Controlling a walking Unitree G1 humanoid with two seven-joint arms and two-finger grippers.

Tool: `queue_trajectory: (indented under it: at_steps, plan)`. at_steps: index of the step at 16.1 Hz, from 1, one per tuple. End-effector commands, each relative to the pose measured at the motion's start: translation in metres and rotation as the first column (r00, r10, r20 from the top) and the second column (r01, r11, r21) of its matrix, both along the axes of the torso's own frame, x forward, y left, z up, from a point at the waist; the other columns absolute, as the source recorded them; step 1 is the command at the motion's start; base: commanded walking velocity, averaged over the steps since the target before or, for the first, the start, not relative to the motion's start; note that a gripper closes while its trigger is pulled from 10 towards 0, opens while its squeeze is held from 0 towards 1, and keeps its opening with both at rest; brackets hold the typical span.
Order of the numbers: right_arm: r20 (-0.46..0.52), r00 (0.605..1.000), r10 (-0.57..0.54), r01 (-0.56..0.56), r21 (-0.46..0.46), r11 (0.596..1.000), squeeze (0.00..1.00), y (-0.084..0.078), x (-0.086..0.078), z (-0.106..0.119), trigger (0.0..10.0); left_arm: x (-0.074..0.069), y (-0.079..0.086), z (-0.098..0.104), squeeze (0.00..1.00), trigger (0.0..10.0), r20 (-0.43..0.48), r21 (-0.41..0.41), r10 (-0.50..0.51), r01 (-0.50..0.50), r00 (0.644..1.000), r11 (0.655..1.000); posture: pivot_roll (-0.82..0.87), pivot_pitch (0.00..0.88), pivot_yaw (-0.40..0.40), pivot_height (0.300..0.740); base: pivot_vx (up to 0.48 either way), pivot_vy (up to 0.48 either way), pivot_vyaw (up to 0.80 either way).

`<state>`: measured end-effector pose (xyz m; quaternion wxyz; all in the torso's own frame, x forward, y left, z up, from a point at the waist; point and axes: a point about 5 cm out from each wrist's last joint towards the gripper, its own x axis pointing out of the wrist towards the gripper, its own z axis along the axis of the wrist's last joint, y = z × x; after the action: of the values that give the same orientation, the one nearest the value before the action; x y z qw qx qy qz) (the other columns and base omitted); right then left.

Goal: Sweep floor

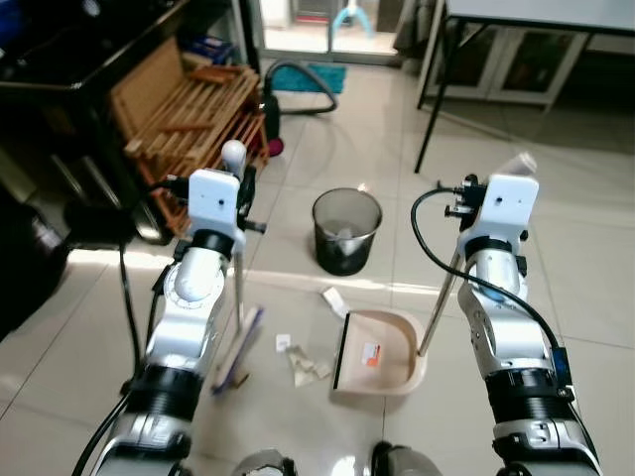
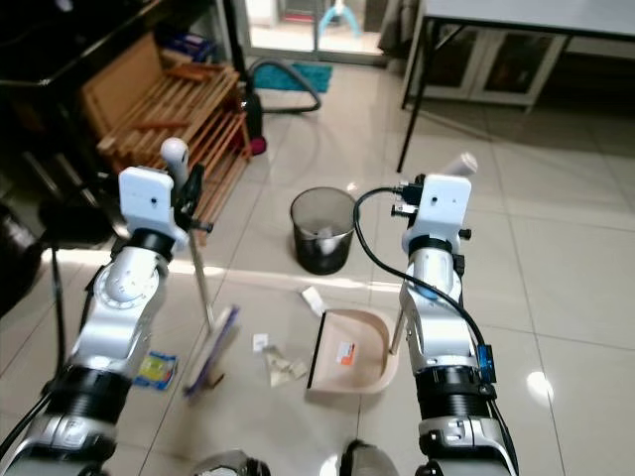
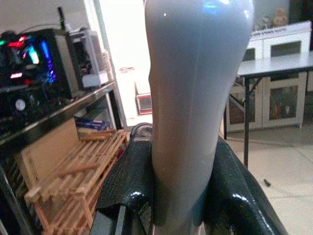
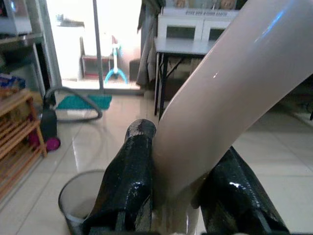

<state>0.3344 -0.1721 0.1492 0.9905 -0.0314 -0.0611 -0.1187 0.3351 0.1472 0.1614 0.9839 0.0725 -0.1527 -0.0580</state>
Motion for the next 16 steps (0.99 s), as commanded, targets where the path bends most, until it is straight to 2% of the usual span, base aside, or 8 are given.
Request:
queue_trajectory:
  at_steps: [1,4,6,7,10,13,16]
  plan:
    - [0.04,0.999,-0.004,0.004,0.006,1.0,0.0,-0.001,0.002,0.008,10.0,0.002,-0.002,0.003,0.0,10.0,0.032,-0.029,0.002,-0.001,0.999,1.0,-0.06,0.201,0.049,0.74,0.0,0.0,0.0]
    - [0.046,0.998,0.035,-0.034,-0.015,0.999,0.0,0.005,0.0,0.001,10.0,0.005,-0.008,0.0,0.0,10.0,0.072,-0.008,0.012,-0.012,0.997,1.0,-0.05,0.247,0.029,0.74,0.0,0.0,0.0]
    - [0.051,0.997,0.05,-0.047,-0.045,0.998,0.0,0.01,0.001,-0.002,10.0,0.01,-0.005,0.0,0.0,10.0,0.075,-0.005,0.028,-0.028,0.997,1.0,-0.06,0.272,0.034,0.74,0.0,0.0,0.0]
    - [0.058,0.997,0.055,-0.051,-0.061,0.997,0.0,0.013,0.004,-0.002,10.0,0.014,-0.002,-0.001,0.0,10.0,0.079,0.021,0.047,-0.048,0.996,0.999,-0.06,0.297,0.038,0.74,0.0,0.0,0.0]
    - [0.068,0.997,0.047,-0.043,-0.057,0.997,0.0,0.015,0.006,-0.005,10.0,0.014,-0.002,-0.004,0.0,10.0,0.101,0.045,0.068,-0.072,0.993,0.996,-0.03,0.303,0.044,0.74,0.0,0.0,0.0]
    - [0.09,0.996,0.017,-0.017,-0.003,1.0,0.0,0.019,0.006,-0.01,10.0,0.015,-0.012,-0.008,0.0,10.0,0.122,0.039,0.04,-0.045,0.992,0.998,-0.03,0.324,0.058,0.74,0.0,0.0,0.0]
    - [0.132,0.991,-0.016,0.015,0.004,1.0,0.0,0.024,0.004,-0.009,10.0,0.015,-0.028,-0.009,0.0,10.0,0.135,0.044,-0.021,0.016,0.991,0.999,-0.03,0.334,0.062,0.74,0.0,0.0,0.0]
